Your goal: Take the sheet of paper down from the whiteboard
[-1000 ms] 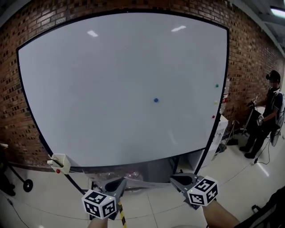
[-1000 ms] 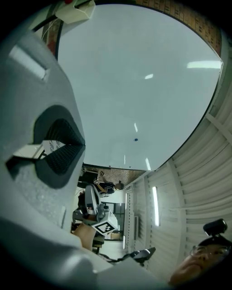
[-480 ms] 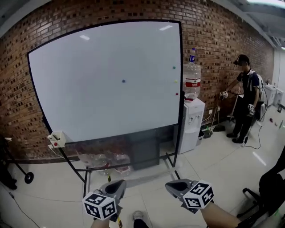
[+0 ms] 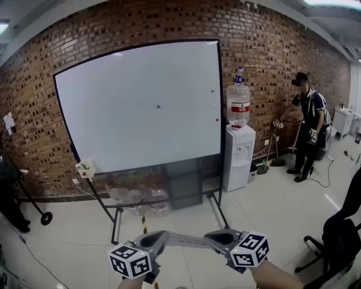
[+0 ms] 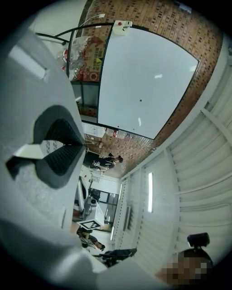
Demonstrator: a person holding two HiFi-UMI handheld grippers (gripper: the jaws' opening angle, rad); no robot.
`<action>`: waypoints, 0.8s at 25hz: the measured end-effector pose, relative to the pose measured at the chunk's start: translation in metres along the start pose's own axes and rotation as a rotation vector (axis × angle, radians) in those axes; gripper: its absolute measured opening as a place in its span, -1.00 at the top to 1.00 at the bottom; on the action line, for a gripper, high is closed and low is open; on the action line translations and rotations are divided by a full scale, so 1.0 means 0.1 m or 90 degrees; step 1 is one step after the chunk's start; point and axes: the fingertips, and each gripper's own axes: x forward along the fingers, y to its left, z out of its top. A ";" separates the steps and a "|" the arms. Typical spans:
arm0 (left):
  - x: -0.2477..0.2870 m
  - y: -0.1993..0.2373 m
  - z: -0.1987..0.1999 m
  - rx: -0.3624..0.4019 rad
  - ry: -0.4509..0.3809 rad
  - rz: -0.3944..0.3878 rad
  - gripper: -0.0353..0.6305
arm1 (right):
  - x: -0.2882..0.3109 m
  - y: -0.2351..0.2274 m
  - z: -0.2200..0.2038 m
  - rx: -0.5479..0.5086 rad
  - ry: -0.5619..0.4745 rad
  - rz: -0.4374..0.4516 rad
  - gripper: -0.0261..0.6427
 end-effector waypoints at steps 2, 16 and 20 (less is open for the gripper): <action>-0.07 -0.12 0.00 0.019 -0.008 0.007 0.88 | -0.09 0.09 -0.01 -0.011 -0.004 0.001 0.92; -0.37 -0.37 -0.11 0.058 -0.016 0.017 0.89 | -0.19 0.39 -0.01 -0.034 -0.017 0.000 0.92; -0.42 -0.37 -0.11 0.061 -0.010 0.017 0.89 | -0.15 0.46 0.01 -0.035 -0.013 0.006 0.92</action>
